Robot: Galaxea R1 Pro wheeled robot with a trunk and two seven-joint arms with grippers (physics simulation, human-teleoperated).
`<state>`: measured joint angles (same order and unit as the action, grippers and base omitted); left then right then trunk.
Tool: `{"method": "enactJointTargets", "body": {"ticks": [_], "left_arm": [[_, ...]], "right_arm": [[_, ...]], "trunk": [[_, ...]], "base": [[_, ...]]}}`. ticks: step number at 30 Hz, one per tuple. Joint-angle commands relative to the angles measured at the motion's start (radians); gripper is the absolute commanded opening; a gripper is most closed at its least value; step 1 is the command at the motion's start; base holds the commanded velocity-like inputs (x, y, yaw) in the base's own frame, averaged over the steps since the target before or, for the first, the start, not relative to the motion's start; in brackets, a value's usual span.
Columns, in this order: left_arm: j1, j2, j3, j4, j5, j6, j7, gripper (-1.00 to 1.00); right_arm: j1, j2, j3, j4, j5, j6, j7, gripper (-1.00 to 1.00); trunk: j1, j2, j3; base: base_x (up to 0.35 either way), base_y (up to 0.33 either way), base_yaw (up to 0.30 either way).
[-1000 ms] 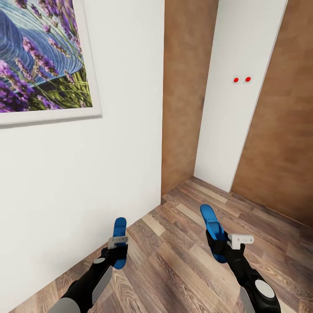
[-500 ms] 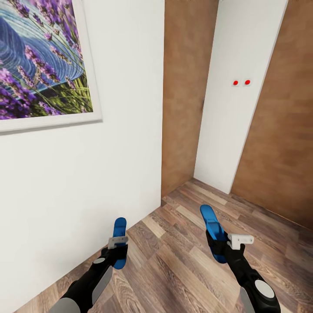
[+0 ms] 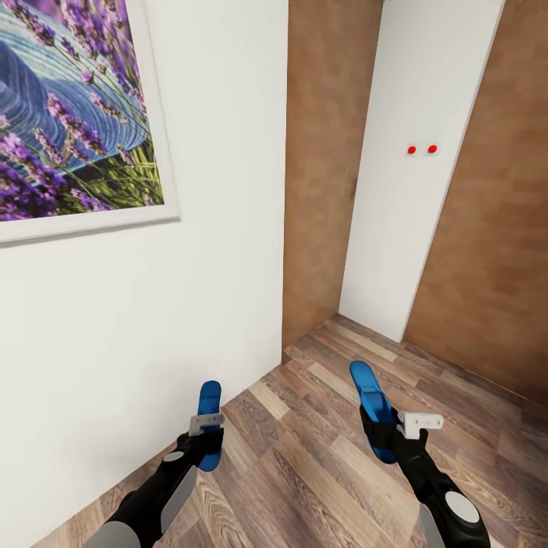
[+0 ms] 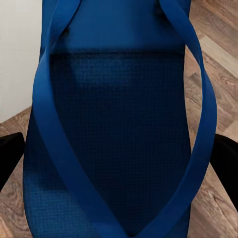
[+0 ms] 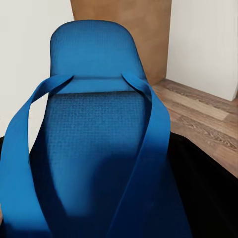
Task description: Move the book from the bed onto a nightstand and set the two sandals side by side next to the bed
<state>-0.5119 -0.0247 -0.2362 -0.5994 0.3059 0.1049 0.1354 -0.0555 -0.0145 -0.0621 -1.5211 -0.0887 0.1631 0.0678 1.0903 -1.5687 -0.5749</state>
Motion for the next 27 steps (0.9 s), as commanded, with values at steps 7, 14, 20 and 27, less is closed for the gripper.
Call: {"method": "enactJointTargets", "body": {"ticks": [7,14,20,27], "left_arm": [[0.0,0.0,-0.006,-0.002,0.01,0.004,0.009,-1.0],[0.0,0.0,-0.006,-0.002,0.01,0.004,0.009,-1.0],[0.0,0.0,-0.006,-0.002,0.01,0.004,0.01,-1.0],[0.0,0.0,-0.008,-0.002,0.01,0.004,0.01,-1.0]], "right_arm": [[-0.001,0.001,-0.001,-0.001,-0.011,0.006,0.006,-1.0],[-0.001,0.001,0.0,-0.001,-0.01,0.006,0.005,-1.0],[-0.001,0.001,0.0,-0.001,-0.011,0.006,0.004,-1.0],[-0.001,0.001,0.0,-0.001,-0.011,0.006,0.008,-1.0]], "trunk": [[-0.027,0.049,0.021],[-0.054,0.098,0.043],[-0.077,0.14,0.062],[-0.104,0.189,0.084]], "base": [[0.0,0.0,0.0],[0.0,0.0,0.0],[0.0,0.0,0.0],[0.0,0.0,0.0]]}}
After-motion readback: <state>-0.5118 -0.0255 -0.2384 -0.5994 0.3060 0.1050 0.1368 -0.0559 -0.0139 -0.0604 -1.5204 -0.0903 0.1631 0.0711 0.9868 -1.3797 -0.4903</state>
